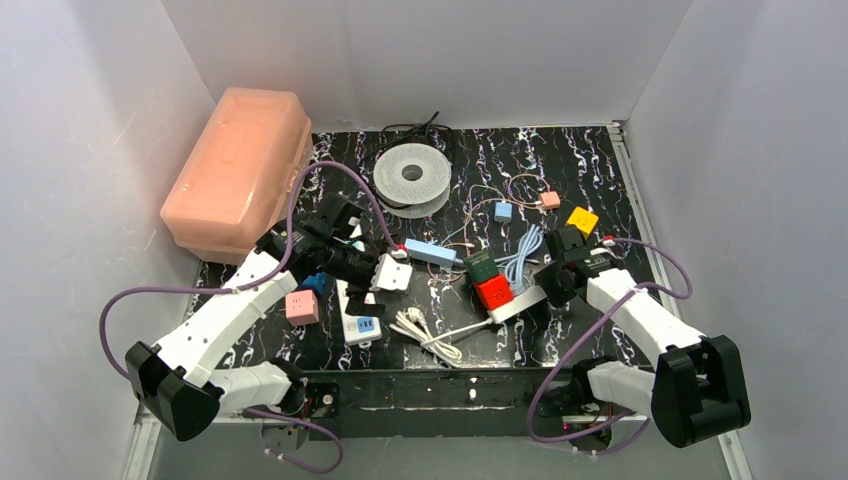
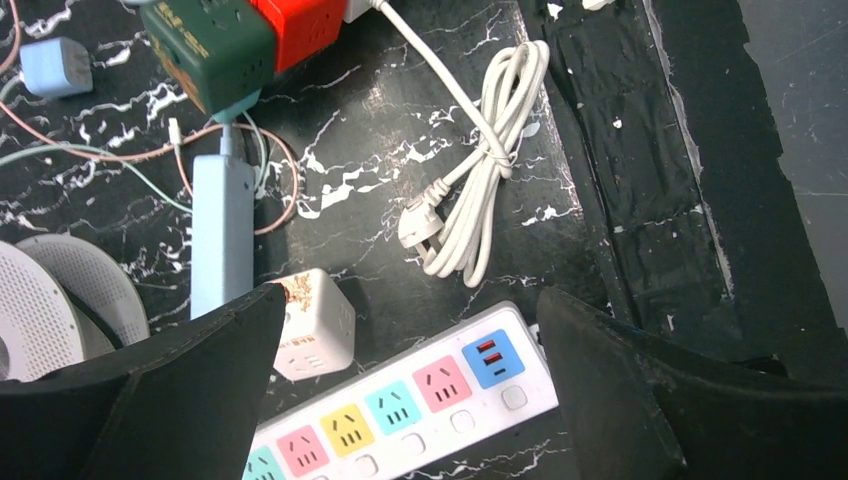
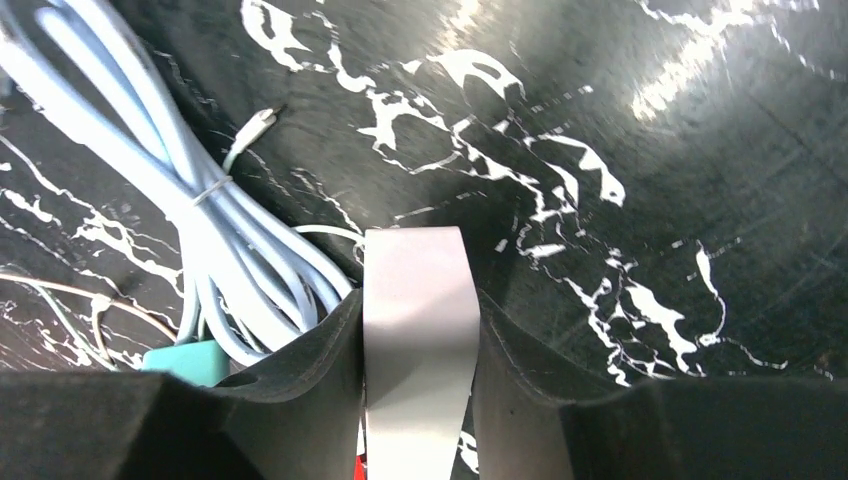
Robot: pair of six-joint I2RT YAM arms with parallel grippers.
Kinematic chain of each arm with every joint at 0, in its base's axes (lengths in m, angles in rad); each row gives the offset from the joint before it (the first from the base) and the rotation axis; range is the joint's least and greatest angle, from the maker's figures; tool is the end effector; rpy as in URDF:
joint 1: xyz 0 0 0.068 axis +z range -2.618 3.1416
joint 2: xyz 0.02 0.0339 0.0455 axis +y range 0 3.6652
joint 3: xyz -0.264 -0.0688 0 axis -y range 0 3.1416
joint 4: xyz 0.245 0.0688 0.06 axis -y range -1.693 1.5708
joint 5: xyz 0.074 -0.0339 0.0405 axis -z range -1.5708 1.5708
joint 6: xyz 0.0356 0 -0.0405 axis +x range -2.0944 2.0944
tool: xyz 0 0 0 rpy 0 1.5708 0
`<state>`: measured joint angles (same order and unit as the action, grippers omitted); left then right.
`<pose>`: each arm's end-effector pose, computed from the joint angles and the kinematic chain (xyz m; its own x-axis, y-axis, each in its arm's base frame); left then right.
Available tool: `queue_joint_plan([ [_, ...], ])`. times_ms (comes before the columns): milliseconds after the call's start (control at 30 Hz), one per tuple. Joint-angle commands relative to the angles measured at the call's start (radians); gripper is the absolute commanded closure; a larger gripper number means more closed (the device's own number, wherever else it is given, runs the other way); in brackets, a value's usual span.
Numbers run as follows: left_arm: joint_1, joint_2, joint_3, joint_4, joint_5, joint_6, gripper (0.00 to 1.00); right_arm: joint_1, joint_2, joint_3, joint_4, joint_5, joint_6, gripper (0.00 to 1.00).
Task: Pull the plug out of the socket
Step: Remove the plug from the socket.
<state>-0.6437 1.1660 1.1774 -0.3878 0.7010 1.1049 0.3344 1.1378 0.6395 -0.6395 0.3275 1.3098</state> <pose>0.1897 -0.1711 0.3818 0.7063 0.3236 -0.6296 0.6842 -0.0842 0.7244 0.1911 0.0543 0.1910 -0.3983 0.8300 -0.3904 0.7811 0.5300 0.3300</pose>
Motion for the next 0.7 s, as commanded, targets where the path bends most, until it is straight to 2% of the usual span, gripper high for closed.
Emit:
queue_joint_plan([
  [0,-0.004,-0.01,-0.011,-0.049,0.097,0.08,0.02,0.012,-0.023,0.071,0.091,0.079,-0.18,0.88],
  [67,-0.005,-0.002,-0.022,-0.045,0.115,0.113,0.02,0.026,-0.038,0.091,0.134,0.089,-0.25,0.99],
  [300,-0.038,0.053,-0.026,-0.045,0.137,0.278,0.02,0.057,-0.11,0.098,0.28,0.009,-0.384,0.99],
  [533,-0.084,0.109,-0.031,-0.043,0.14,0.392,0.02,0.077,-0.132,0.12,0.378,-0.115,-0.405,0.99],
  [667,-0.132,0.146,-0.053,0.003,0.085,0.479,0.02,0.078,-0.127,0.112,0.463,-0.218,-0.382,0.99],
])
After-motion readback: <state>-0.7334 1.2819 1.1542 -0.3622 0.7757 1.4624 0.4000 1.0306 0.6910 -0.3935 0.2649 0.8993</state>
